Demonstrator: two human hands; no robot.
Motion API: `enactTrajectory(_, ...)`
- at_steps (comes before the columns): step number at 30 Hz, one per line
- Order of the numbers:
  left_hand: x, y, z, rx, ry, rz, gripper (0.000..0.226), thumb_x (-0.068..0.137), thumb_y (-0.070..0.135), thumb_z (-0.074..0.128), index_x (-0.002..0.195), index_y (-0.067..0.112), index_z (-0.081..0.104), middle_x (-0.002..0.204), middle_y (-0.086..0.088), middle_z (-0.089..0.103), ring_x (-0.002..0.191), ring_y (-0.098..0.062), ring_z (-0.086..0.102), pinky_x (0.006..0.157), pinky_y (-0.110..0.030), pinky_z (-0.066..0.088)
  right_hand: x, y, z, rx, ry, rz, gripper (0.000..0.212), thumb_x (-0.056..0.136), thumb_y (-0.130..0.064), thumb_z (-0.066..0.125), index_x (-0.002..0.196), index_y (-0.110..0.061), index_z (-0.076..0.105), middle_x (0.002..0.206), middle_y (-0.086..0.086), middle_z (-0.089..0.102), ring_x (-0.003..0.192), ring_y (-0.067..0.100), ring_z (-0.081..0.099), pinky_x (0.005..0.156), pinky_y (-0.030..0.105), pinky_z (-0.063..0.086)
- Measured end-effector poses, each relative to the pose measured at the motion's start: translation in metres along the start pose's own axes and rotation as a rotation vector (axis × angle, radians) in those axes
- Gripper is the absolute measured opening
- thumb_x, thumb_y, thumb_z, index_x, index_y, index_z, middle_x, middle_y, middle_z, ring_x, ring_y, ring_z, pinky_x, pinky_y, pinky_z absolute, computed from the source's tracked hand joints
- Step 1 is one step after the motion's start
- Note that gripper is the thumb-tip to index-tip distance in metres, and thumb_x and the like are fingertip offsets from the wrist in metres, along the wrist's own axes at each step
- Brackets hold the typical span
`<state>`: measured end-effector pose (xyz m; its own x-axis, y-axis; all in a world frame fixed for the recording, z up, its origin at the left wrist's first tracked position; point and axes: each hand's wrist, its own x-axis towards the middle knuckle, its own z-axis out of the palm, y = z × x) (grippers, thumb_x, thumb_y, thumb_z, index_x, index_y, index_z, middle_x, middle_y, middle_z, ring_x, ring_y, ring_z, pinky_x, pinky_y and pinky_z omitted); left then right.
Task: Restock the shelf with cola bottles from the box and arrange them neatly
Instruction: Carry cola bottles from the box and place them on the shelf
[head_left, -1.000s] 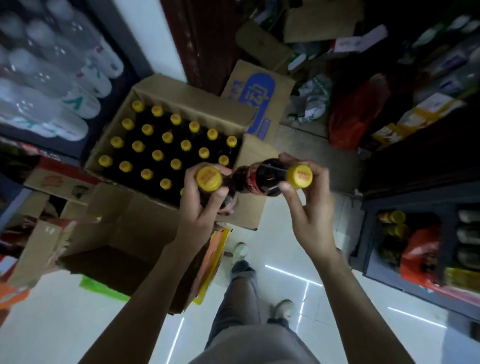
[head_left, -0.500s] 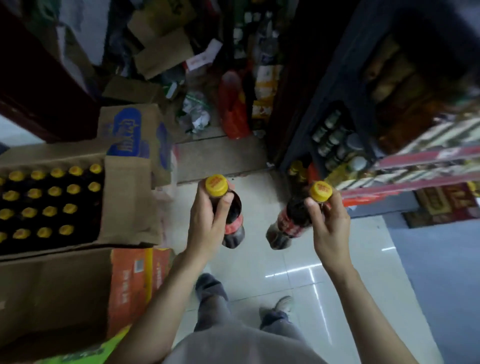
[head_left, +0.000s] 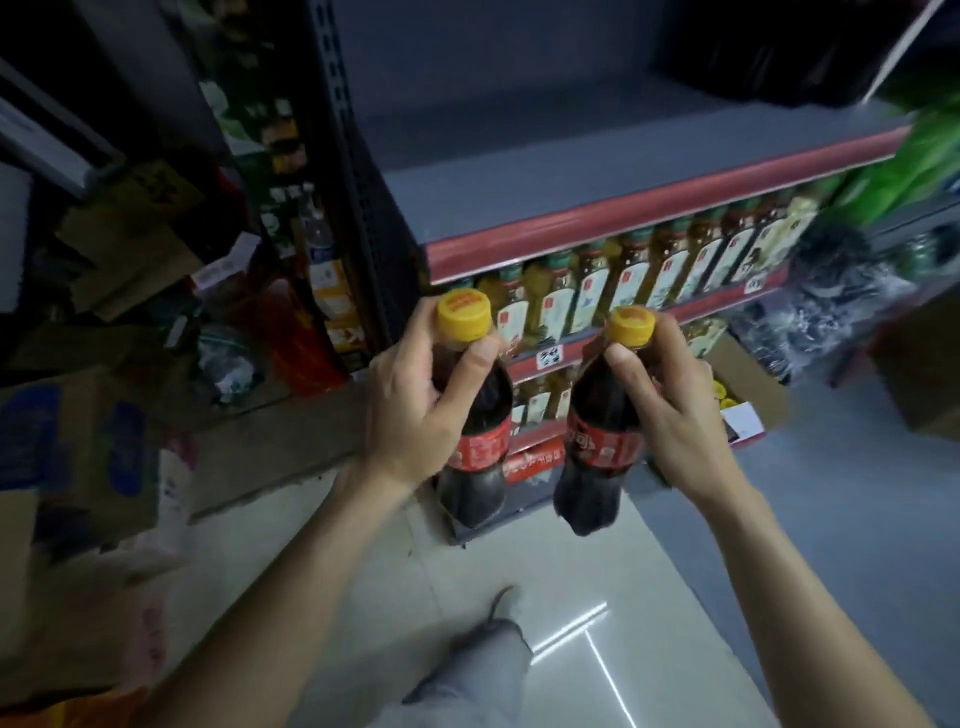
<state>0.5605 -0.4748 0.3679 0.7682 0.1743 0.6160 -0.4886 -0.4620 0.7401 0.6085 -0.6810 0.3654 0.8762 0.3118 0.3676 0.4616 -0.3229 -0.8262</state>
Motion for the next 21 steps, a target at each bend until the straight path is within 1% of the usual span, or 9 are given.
enactTrajectory(2, 0.036, 0.012, 0.027, -0.044, 0.02, 0.071, 0.042, 0.096, 0.052, 0.042, 0.1, 0.012, 0.054, 0.089, 0.012, 0.066, 0.082, -0.006, 0.065, 0.075, -0.027, 0.049, 0.03, 0.001, -0.033, -0.014, 0.058, -0.069, 0.02, 0.096, -0.038, 0.049, 0.099, -0.019, 0.049, 0.079, -0.026, 0.057, 0.074, -0.007, 0.053, 0.065, 0.012, 0.038)
enactTrajectory(5, 0.085, 0.029, 0.063, -0.12, 0.085, 0.171, 0.032, 0.095, 0.05, 0.044, 0.099, 0.019, 0.051, 0.09, 0.019, 0.064, 0.085, -0.01, 0.065, 0.078, -0.031, 0.049, 0.074, 0.003, -0.075, -0.024, 0.123, -0.191, 0.011, 0.098, -0.029, 0.048, 0.1, -0.018, 0.048, 0.082, -0.031, 0.059, 0.077, -0.009, 0.055, 0.069, 0.011, 0.039)
enactTrajectory(8, 0.128, 0.047, 0.094, -0.144, 0.194, 0.292, 0.027, 0.097, 0.046, 0.043, 0.098, 0.02, 0.049, 0.091, 0.01, 0.063, 0.077, -0.018, 0.064, 0.071, -0.038, 0.05, 0.116, -0.002, -0.112, 0.03, 0.214, -0.305, 0.019, 0.099, -0.03, 0.047, 0.108, -0.014, 0.05, 0.091, -0.013, 0.066, 0.087, 0.002, 0.063, 0.079, 0.025, 0.048)
enactTrajectory(10, 0.153, 0.059, 0.115, -0.135, 0.264, 0.399, 0.028, 0.098, 0.044, 0.041, 0.101, 0.017, 0.048, 0.092, 0.006, 0.061, 0.071, -0.021, 0.061, 0.066, -0.035, 0.048, 0.143, -0.005, -0.135, 0.058, 0.244, -0.391, 0.018, 0.1, -0.028, 0.044, 0.112, -0.014, 0.047, 0.095, -0.008, 0.066, 0.09, 0.009, 0.065, 0.082, 0.028, 0.049)
enactTrajectory(12, 0.179, 0.066, 0.137, -0.1, 0.324, 0.512, 0.036, 0.098, 0.043, 0.04, 0.101, 0.008, 0.047, 0.093, 0.003, 0.06, 0.074, -0.018, 0.062, 0.067, -0.033, 0.049, 0.17, -0.005, -0.158, 0.089, 0.268, -0.488, 0.018, 0.1, -0.025, 0.042, 0.114, -0.014, 0.045, 0.097, -0.003, 0.065, 0.092, 0.015, 0.065, 0.084, 0.033, 0.049)
enactTrajectory(14, 0.205, 0.07, 0.16, -0.074, 0.357, 0.588, 0.049, 0.098, 0.044, 0.04, 0.099, -0.004, 0.047, 0.091, 0.004, 0.061, 0.081, -0.015, 0.064, 0.071, -0.035, 0.051, 0.194, -0.001, -0.178, 0.122, 0.29, -0.578, 0.023, 0.102, -0.026, 0.042, 0.115, -0.007, 0.043, 0.099, 0.003, 0.064, 0.094, 0.021, 0.064, 0.085, 0.036, 0.049)
enactTrajectory(15, 0.218, 0.07, 0.172, -0.061, 0.364, 0.618, 0.051, 0.098, 0.045, 0.041, 0.099, -0.005, 0.047, 0.088, 0.004, 0.062, 0.084, -0.015, 0.064, 0.073, -0.037, 0.052, 0.205, 0.003, -0.187, 0.133, 0.307, -0.612, 0.027, 0.102, -0.027, 0.042, 0.116, -0.004, 0.043, 0.1, 0.004, 0.063, 0.096, 0.022, 0.063, 0.085, 0.035, 0.049)
enactTrajectory(18, 0.258, 0.062, 0.207, -0.001, 0.372, 0.631, 0.041, 0.097, 0.047, 0.042, 0.103, 0.007, 0.049, 0.093, -0.002, 0.063, 0.088, -0.018, 0.065, 0.077, -0.04, 0.053, 0.239, 0.019, -0.208, 0.153, 0.341, -0.674, 0.036, 0.1, -0.031, 0.042, 0.118, 0.0, 0.042, 0.103, -0.001, 0.062, 0.098, 0.018, 0.063, 0.086, 0.031, 0.048)
enactTrajectory(21, 0.297, 0.048, 0.24, 0.083, 0.406, 0.533, 0.04, 0.096, 0.049, 0.043, 0.103, 0.011, 0.05, 0.094, 0.004, 0.064, 0.085, -0.015, 0.065, 0.075, -0.038, 0.053, 0.275, 0.046, -0.224, 0.162, 0.339, -0.659, 0.034, 0.1, -0.023, 0.045, 0.119, 0.005, 0.045, 0.104, -0.003, 0.062, 0.099, 0.013, 0.062, 0.087, 0.029, 0.047)
